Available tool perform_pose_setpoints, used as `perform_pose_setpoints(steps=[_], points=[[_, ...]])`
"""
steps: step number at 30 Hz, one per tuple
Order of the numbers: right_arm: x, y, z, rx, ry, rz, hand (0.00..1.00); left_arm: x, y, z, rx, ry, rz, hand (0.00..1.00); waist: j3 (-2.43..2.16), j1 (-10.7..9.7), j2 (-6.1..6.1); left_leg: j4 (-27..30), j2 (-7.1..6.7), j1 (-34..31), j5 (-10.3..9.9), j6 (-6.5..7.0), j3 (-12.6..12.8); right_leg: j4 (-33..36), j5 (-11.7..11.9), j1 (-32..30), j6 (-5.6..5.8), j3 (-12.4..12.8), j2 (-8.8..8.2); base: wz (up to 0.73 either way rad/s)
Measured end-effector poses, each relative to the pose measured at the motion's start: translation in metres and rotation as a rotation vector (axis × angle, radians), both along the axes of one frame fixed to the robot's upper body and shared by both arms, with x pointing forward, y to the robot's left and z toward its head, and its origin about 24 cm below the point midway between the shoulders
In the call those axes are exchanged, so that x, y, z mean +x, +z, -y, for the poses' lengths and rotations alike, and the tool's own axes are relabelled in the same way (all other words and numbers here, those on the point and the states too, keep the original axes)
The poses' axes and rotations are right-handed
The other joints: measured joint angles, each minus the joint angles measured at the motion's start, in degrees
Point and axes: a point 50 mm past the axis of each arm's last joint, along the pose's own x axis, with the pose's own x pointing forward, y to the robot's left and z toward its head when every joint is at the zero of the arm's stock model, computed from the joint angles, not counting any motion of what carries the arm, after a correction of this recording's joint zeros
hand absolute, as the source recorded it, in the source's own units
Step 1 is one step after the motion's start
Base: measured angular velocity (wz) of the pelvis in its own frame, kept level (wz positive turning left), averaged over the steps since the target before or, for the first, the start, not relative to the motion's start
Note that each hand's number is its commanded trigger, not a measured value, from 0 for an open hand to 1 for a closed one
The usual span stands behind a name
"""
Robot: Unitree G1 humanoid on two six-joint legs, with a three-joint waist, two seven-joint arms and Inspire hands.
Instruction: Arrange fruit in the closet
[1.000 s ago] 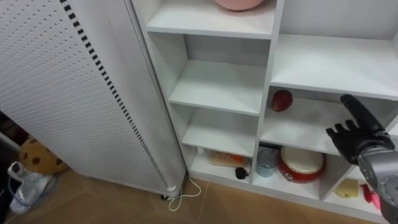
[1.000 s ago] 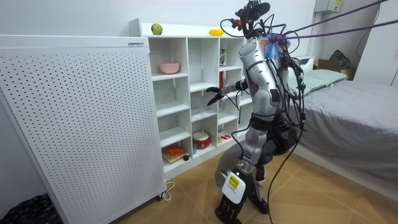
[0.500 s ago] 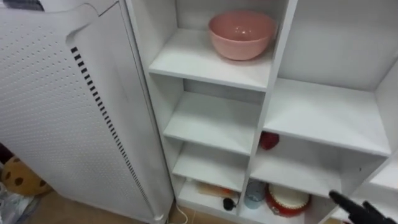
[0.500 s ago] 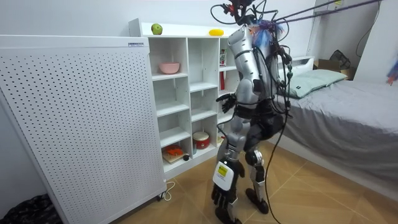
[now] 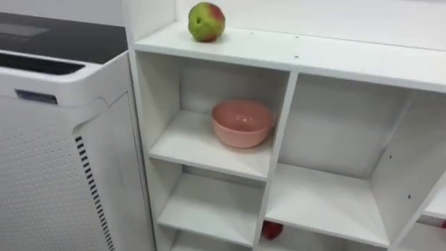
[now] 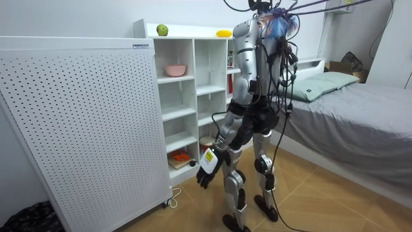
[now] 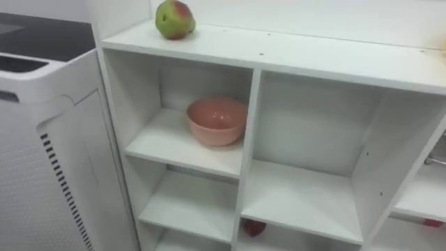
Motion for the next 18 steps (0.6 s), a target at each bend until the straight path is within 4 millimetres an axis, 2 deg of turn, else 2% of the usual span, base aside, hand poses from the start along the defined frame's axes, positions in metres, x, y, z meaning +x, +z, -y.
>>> perform_pose_setpoints(steps=[2,4,6,10,13,18], points=[[-0.012,-0.005,-0.009,0.002,-0.009,-0.037,0.00,-0.002,-0.001,0.004,0.015,0.009,0.006,0.00,-0.03,-1.4,0.02,-0.9,0.00,1.5,0.1,-0.10,0.0,-1.0,0.1,1.5,0.02,-0.3,0.16,-0.02],[-0.020,-0.008,-0.012,-0.028,0.000,-0.074,0.00,0.001,-0.003,0.014,0.012,0.022,0.020,0.00,-0.05,-3.0,0.61,-1.3,0.13,2.2,0.2,-0.16,0.0,-2.6,0.8,3.0,0.05,-0.1,0.67,0.00],[-0.028,-0.011,-0.014,-0.050,0.006,-0.107,0.00,0.001,-0.004,0.016,0.012,0.033,0.024,0.00,-0.03,-3.8,0.63,-2.1,0.12,3.3,0.3,-0.26,0.2,-4.1,1.5,4.2,0.09,0.1,0.97,-0.08],[-0.053,-0.015,-0.016,-0.078,-0.039,-0.177,0.00,0.000,-0.003,0.014,0.039,-0.017,0.008,0.00,-0.05,-3.9,0.73,-3.3,0.08,5.9,0.4,-0.26,0.9,-4.9,1.7,5.9,0.28,0.9,1.01,-0.08],[-0.063,-0.016,-0.015,-0.109,-0.045,-0.221,0.00,-0.002,-0.004,0.013,0.048,-0.011,-0.004,0.00,-0.03,-4.0,0.72,-3.4,0.12,6.7,0.5,-0.26,1.1,-4.9,1.8,6.6,0.22,1.1,1.02,-0.04],[-0.066,-0.017,-0.013,-0.133,-0.050,-0.239,0.00,-0.018,-0.008,0.018,0.019,0.022,-0.093,0.00,-0.09,-5.0,1.32,-3.5,0.19,8.1,0.5,-0.24,1.5,-4.9,1.9,7.7,0.21,1.8,1.10,-0.05]])
